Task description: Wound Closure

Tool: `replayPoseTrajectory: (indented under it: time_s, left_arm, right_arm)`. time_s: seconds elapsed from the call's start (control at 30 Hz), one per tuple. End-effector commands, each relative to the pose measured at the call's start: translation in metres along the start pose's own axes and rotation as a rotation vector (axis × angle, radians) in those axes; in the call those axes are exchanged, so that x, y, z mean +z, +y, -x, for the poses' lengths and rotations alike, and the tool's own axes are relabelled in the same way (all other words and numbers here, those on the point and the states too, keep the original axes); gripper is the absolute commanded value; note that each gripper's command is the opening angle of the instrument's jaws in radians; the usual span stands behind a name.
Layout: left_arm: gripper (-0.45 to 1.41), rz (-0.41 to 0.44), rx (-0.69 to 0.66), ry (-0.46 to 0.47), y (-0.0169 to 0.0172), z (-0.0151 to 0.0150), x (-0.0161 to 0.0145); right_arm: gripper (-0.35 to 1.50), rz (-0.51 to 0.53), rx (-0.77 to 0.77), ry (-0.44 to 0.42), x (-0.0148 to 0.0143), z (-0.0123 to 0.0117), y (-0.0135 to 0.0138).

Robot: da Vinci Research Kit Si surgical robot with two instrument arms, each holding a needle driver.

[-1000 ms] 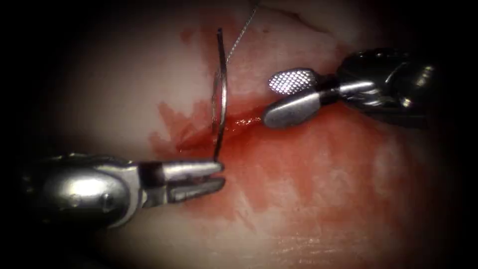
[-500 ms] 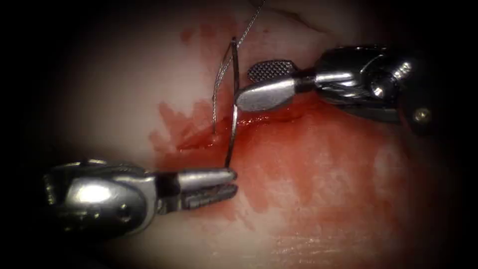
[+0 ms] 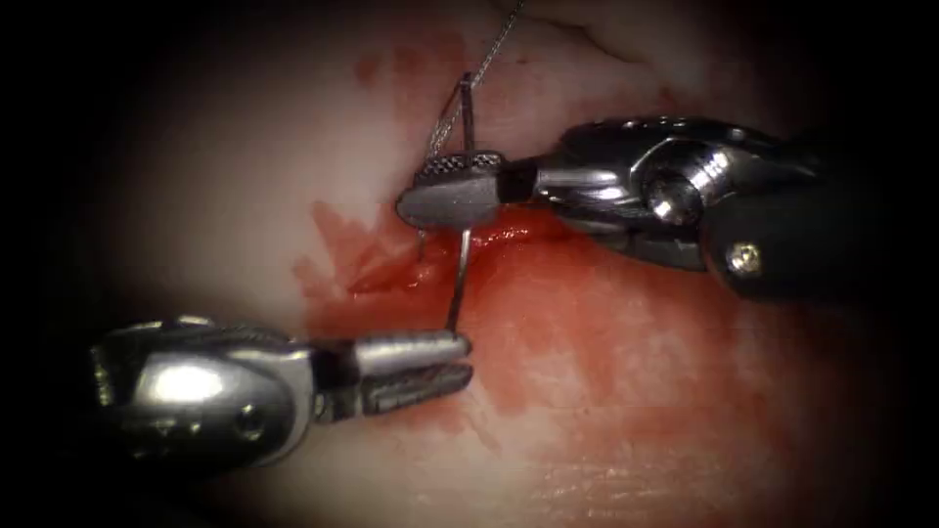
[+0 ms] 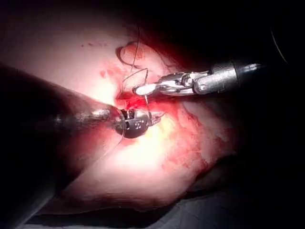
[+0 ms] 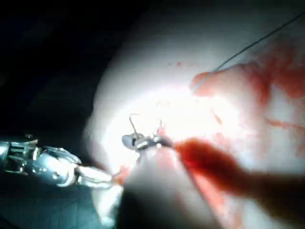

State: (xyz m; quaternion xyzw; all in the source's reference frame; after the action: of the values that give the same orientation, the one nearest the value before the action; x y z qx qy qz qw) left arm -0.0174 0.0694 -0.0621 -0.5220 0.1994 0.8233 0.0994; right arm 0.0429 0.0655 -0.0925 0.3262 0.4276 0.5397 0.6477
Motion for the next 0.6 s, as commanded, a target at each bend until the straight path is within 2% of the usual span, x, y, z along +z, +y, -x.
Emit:
replayPoseTrajectory:
  time_s: [0.03, 0.23, 0.27, 0.3, 0.33, 0.37, 0.47, 0.5, 0.6]
  left_arm:
    - [-0.35, 0.002, 0.000, 0.005, -0.0001, 0.0001, 0.0008]
    - [-0.35, 0.014, -0.004, 0.023, -0.0001, -0.0004, 0.0010]
    - [-0.17, 0.021, 0.001, 0.032, -0.0002, -0.0006, 0.0011]
    - [0.36, 0.040, -0.104, 0.050, -0.0003, -0.0010, 0.0013]
    - [0.49, 0.059, -0.206, 0.060, -0.0004, -0.0012, 0.0013]
    - [0.65, 0.076, -0.380, 0.055, -0.0007, -0.0015, 0.0012]
    - [0.70, 0.083, -0.571, 0.036, -0.0015, -0.0018, 0.0010]
    - [0.71, 0.087, -0.626, 0.031, -0.0018, -0.0019, 0.0007]
    - [0.71, 0.123, -0.672, 0.041, -0.0019, -0.0018, -0.0004]
  right_arm:
    - [-0.35, -0.006, 0.016, -0.001, 0.0005, -0.0004, -0.0001]
    - [-0.35, 0.038, 0.035, -0.012, 0.0004, -0.0003, 0.0003]
    - [-0.35, 0.039, 0.035, -0.015, 0.0003, -0.0004, 0.0004]
    - [-0.35, 0.040, 0.037, -0.008, -0.0001, -0.0006, 0.0007]
    - [-0.35, 0.039, 0.044, -0.006, -0.0002, -0.0007, 0.0008]
    - [-0.35, 0.037, 0.021, -0.001, -0.0004, -0.0009, 0.0012]
    - [-0.35, 0.034, -0.025, 0.006, -0.0007, -0.0011, 0.0015]
    - [-0.35, 0.030, -0.094, 0.015, -0.0008, -0.0013, 0.0016]
    - [-0.35, 0.026, -0.226, 0.039, -0.0010, -0.0016, 0.0018]
